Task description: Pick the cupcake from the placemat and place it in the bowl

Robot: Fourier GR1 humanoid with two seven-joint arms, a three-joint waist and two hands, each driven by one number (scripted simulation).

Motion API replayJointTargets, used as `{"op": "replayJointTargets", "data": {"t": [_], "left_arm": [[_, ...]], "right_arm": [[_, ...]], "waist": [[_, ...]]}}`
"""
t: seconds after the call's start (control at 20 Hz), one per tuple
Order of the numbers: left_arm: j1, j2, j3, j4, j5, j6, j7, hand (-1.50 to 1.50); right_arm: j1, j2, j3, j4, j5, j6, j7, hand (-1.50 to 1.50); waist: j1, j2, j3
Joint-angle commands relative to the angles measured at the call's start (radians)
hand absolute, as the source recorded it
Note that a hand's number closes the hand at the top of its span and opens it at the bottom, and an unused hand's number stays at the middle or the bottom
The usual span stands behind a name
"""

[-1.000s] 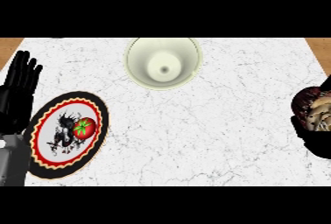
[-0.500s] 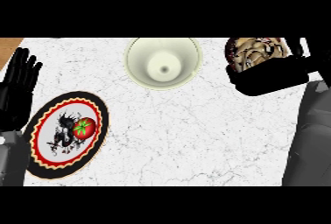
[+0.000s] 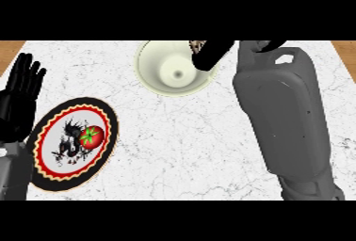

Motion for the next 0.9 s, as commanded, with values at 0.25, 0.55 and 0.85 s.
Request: {"op": "replayJointTargets", "data": {"t": [0.25, 0.55, 0.85], "left_arm": [[-0.067, 0.012, 0.006, 0.06, -0.001, -0.001, 0.006, 0.0], [-0.055, -0.012, -0.016, 0.034, -0.003, 0.001, 0.008, 0.0], [-0.08, 0.011, 0.006, 0.043, 0.009, -0.003, 0.024, 0.0]], "right_arm": [[-0.002, 0.009, 0.145, 0.414, 0.005, -0.331, -0.092, 1.5], [-0.061, 0.01, 0.142, 0.673, -0.005, -0.52, -0.041, 1.5], [-0.077, 0.01, 0.077, 0.808, -0.163, -0.698, -0.174, -1.5]], "waist": [[0.001, 0.003, 0.0], [0.019, 0.007, 0.0], [0.028, 0.011, 0.001]]}}
